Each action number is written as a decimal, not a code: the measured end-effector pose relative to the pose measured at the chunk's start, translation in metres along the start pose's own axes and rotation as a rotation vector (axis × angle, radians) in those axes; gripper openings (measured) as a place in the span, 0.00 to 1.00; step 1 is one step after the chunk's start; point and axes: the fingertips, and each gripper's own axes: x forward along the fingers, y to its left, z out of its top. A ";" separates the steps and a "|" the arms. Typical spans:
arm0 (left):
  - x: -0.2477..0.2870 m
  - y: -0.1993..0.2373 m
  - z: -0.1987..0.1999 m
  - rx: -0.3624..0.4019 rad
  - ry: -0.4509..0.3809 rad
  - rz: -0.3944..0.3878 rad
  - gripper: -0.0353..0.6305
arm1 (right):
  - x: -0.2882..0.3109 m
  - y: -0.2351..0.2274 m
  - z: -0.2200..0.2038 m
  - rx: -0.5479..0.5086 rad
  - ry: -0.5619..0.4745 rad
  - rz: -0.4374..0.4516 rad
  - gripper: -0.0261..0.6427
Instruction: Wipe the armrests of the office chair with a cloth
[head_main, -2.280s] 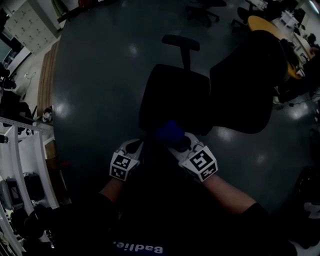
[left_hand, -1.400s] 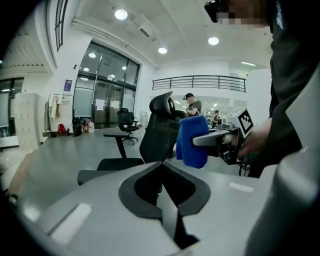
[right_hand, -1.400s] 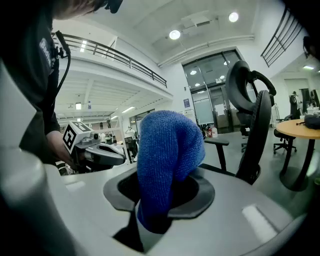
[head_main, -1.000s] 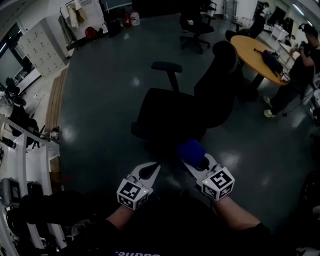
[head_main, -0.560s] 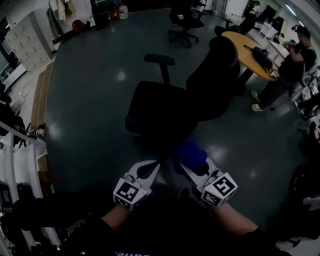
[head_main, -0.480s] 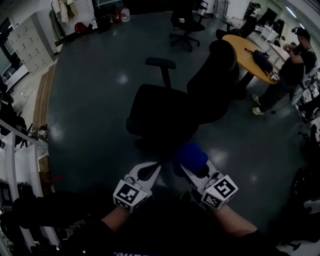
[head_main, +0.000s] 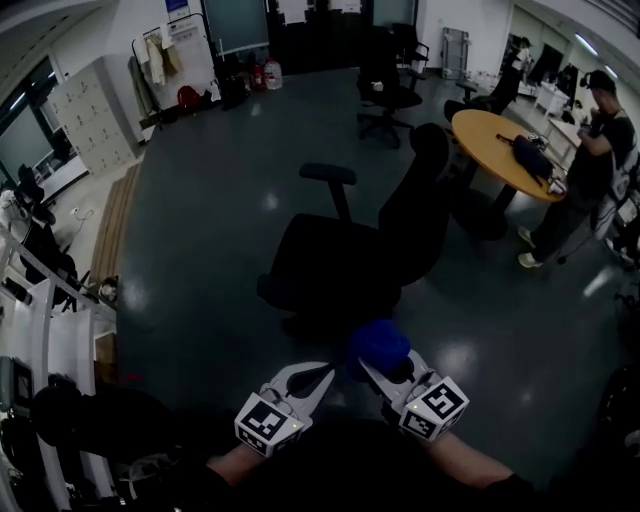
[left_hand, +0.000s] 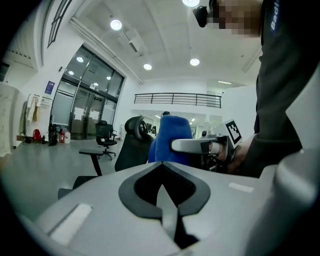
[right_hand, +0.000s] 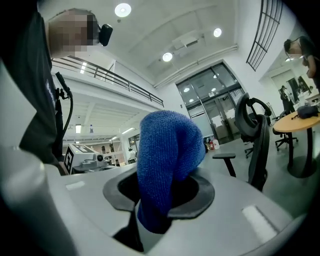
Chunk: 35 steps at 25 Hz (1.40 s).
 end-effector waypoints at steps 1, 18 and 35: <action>0.001 -0.004 -0.001 0.006 0.003 -0.001 0.08 | -0.002 -0.001 -0.003 0.004 0.002 0.005 0.24; -0.003 -0.020 -0.007 0.029 0.010 0.004 0.08 | -0.011 0.015 -0.021 -0.037 0.035 0.050 0.24; -0.004 -0.034 -0.008 0.048 0.003 -0.019 0.08 | -0.027 0.014 -0.027 -0.034 0.038 0.023 0.24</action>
